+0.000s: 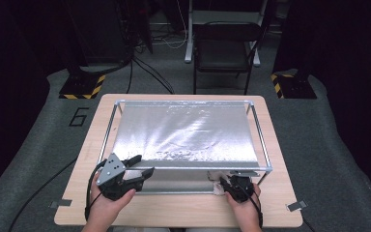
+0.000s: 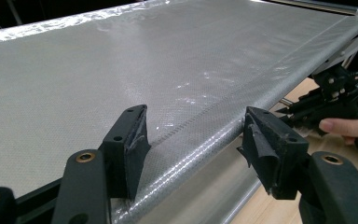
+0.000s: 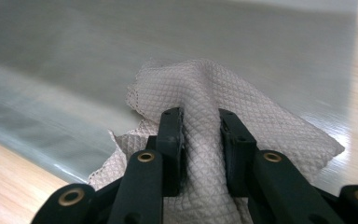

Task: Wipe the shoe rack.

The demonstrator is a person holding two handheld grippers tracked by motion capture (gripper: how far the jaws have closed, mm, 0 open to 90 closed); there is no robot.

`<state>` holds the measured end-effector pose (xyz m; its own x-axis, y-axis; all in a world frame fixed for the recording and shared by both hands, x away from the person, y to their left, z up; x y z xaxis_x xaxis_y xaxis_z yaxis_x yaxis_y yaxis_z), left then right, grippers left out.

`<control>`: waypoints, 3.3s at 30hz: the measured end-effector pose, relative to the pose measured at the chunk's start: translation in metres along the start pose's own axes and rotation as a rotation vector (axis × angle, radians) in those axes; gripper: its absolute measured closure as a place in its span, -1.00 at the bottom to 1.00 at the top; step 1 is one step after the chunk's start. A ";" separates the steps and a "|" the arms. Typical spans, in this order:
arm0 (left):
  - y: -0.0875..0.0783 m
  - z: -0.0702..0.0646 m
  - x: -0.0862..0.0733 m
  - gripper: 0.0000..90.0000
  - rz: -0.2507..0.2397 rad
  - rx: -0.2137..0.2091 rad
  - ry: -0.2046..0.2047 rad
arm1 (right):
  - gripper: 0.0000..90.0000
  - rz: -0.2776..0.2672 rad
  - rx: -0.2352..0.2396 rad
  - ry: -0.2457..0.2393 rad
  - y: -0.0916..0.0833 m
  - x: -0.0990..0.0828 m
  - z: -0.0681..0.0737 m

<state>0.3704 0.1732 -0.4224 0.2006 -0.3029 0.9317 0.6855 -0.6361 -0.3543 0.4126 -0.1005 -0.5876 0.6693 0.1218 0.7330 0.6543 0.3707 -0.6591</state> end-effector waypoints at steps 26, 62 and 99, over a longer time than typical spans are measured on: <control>0.002 -0.004 0.001 -0.10 -0.017 -0.005 0.004 | 0.58 0.023 0.114 -0.096 0.013 0.001 0.048; 0.006 -0.009 0.002 -0.10 -0.025 -0.013 -0.005 | 0.54 -0.049 0.102 -0.111 0.041 0.016 0.086; 0.008 -0.014 0.003 -0.10 -0.021 -0.020 0.011 | 0.56 0.005 0.086 -0.147 0.028 0.007 0.072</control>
<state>0.3669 0.1575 -0.4238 0.1783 -0.2967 0.9382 0.6755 -0.6564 -0.3359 0.4102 -0.0229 -0.5894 0.6096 0.2548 0.7506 0.6146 0.4461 -0.6506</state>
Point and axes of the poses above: each handheld gripper's, and its own axes: y roughly forward along the jaws, x roughly out of its top, z roughly to its left, the point moved 10 cm from there along y, roughly forward along the jaws, and after that the axes turned 4 degrees about y, right-handed, at the moved point
